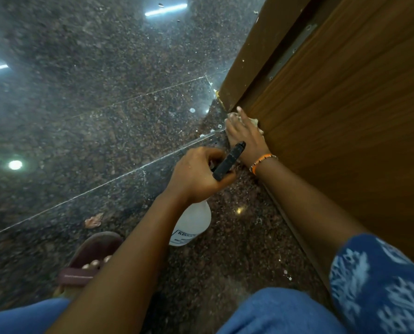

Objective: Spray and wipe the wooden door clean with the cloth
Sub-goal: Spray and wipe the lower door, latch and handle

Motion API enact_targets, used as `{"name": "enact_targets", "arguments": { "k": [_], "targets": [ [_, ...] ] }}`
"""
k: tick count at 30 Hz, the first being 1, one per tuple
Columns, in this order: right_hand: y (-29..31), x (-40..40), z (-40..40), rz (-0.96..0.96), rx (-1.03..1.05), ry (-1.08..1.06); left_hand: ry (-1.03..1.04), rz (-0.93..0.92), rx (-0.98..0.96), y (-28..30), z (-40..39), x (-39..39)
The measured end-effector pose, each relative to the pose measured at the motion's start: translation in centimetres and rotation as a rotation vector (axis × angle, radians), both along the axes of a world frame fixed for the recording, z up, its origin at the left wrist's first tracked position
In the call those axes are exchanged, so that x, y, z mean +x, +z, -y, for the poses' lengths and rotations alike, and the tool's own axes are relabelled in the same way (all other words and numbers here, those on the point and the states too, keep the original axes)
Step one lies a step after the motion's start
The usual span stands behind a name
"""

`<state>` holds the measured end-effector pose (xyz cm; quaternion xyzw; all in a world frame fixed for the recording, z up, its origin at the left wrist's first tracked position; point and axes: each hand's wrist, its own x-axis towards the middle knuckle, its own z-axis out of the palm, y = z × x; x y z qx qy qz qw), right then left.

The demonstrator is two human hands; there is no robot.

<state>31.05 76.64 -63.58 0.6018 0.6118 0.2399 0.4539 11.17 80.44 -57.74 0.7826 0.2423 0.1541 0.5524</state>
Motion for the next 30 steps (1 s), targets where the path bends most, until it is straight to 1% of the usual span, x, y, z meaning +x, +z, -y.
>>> {"name": "enact_targets", "arguments": {
  "k": [2, 4, 6, 8, 9, 11, 13, 15, 16, 20, 23, 25, 27, 28, 30],
  "targets": [
    [-0.8, 0.1, 0.1, 0.031, -0.064, 0.022, -0.014, -0.015, 0.001, 0.0, 0.2, -0.1],
    [-0.5, 0.0, 0.4, 0.034, -0.035, 0.007, -0.029, -0.026, -0.004, 0.2, 0.4, -0.3],
    [-0.3, -0.1, 2.0, 0.056, -0.036, 0.049, -0.063, -0.032, -0.001, 0.6, 0.6, -0.2],
    [-0.3, -0.3, 5.1, -0.007, -0.157, 0.027, -0.079, -0.038, 0.016, 1.0, 0.7, 0.0],
    [0.0, -0.6, 6.8, -0.042, -0.168, 0.031, -0.08, -0.035, 0.019, 1.1, 0.7, 0.1],
    [0.4, -1.0, 9.8, -0.023, -0.136, 0.025, -0.088, -0.023, 0.011, 1.5, 0.7, 0.3],
    [-0.1, -0.9, 13.4, -0.074, -0.146, 0.018, -0.105, -0.008, 0.007, 1.9, 0.9, 0.5],
    [-0.5, -1.0, 16.4, -0.029, -0.139, 0.028, -0.109, -0.002, 0.011, 1.9, 1.0, 0.6],
    [-0.6, -1.1, 17.5, -0.039, -0.125, 0.004, -0.112, -0.008, 0.014, 1.8, 1.1, 0.7],
    [-0.3, -2.0, 19.1, -0.121, -0.079, -0.048, -0.147, -0.023, 0.002, 1.2, 2.1, 0.5],
    [1.2, -2.2, 18.4, -0.181, 0.182, -0.067, -0.138, -0.005, -0.021, 1.0, 3.1, 0.4],
    [3.5, -2.3, 18.1, -0.205, 0.404, -0.069, -0.148, -0.004, -0.032, 0.8, 3.7, 0.5],
    [6.5, -2.5, 18.3, -0.213, 0.582, -0.115, -0.166, -0.007, -0.037, 0.6, 4.5, 0.9],
    [7.8, -2.5, 18.4, -0.203, 0.657, -0.13, -0.178, -0.004, -0.039, 0.7, 4.9, 1.1],
    [9.4, -2.7, 18.8, -0.122, 0.767, -0.133, -0.215, 0.014, -0.028, 1.2, 5.6, 1.3]
  ]
}}
